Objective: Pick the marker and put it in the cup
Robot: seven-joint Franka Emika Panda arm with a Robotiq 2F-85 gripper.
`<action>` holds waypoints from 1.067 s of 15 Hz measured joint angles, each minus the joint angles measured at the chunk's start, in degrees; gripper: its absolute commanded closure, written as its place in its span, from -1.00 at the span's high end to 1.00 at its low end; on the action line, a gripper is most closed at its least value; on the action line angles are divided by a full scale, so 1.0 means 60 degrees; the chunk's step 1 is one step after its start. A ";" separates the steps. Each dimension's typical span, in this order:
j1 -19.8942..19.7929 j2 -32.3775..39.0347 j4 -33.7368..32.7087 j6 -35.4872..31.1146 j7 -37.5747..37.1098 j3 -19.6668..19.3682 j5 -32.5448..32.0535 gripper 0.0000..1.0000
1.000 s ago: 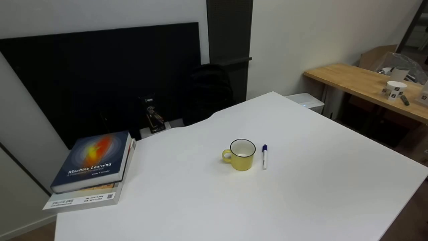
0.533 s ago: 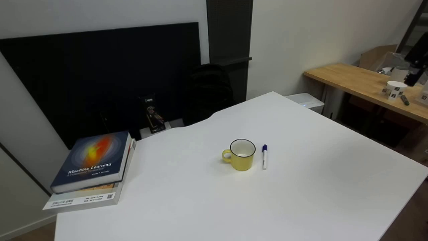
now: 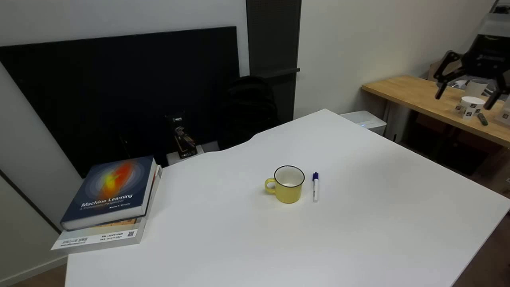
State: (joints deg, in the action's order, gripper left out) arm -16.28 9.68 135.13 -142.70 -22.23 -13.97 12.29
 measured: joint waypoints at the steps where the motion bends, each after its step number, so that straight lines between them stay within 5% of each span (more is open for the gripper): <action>1: 0.0103 0.0217 -0.0350 0.0174 -0.0158 0.0012 0.0079 1.00; 16: 0.1719 0.2029 -0.3714 0.1553 -0.2118 0.0271 -0.0024 1.00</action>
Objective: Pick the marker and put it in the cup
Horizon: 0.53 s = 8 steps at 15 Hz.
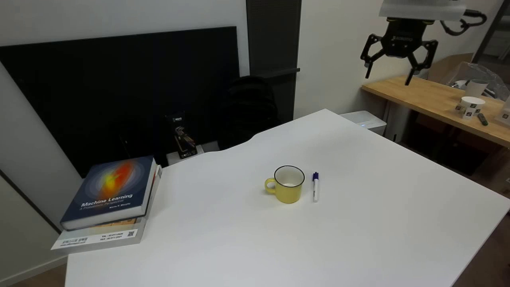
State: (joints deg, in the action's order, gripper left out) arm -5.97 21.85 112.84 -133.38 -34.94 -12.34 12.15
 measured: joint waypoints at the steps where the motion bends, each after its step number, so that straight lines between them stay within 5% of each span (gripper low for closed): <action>1: 0.0063 0.0227 -0.0198 0.0000 -0.0063 0.0033 0.0002 1.00; 8: 0.0305 0.2137 -0.1688 -0.0001 -0.0239 0.0479 0.0080 1.00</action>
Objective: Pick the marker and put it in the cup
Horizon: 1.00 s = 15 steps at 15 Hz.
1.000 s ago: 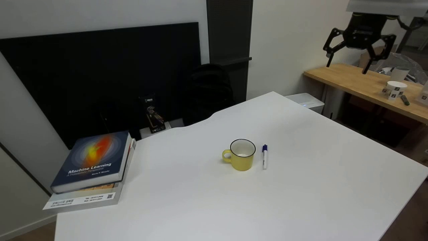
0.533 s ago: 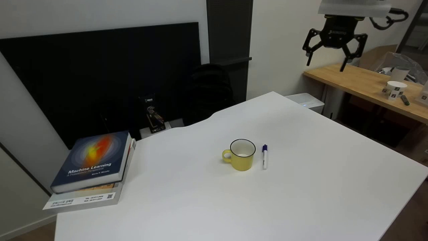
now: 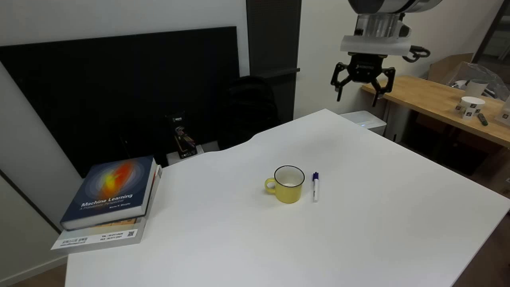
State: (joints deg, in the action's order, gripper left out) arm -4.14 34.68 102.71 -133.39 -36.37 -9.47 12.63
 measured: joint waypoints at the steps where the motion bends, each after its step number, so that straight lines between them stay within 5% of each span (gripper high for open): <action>1: 0.0024 0.0271 -0.0220 0.0001 0.0000 0.0063 0.0007 1.00; 7: 0.0048 0.1458 -0.1252 0.0032 0.0046 0.0394 0.0344 1.00; 15: 0.0001 0.1491 -0.1378 0.0107 0.0051 0.0407 0.0359 1.00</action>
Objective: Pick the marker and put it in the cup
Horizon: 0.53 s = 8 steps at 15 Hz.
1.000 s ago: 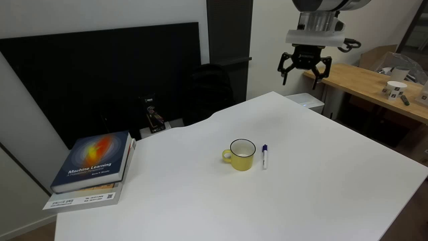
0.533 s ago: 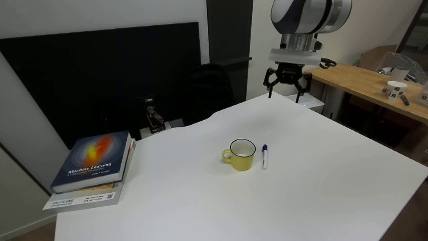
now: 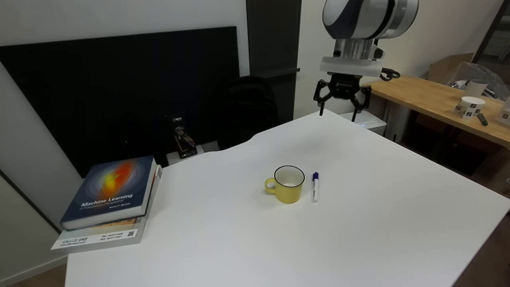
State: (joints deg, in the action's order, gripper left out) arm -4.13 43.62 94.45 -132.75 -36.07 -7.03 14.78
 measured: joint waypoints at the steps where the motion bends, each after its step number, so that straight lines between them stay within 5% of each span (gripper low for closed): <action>1: 0.0000 0.0000 -0.0001 0.0001 0.0000 0.0002 0.0000 1.00; 8: -0.0220 0.0773 -0.0048 0.0027 0.0216 -0.0048 -0.0001 1.00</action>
State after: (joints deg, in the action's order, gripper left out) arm -5.45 48.26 94.16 -132.59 -34.77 -7.31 14.78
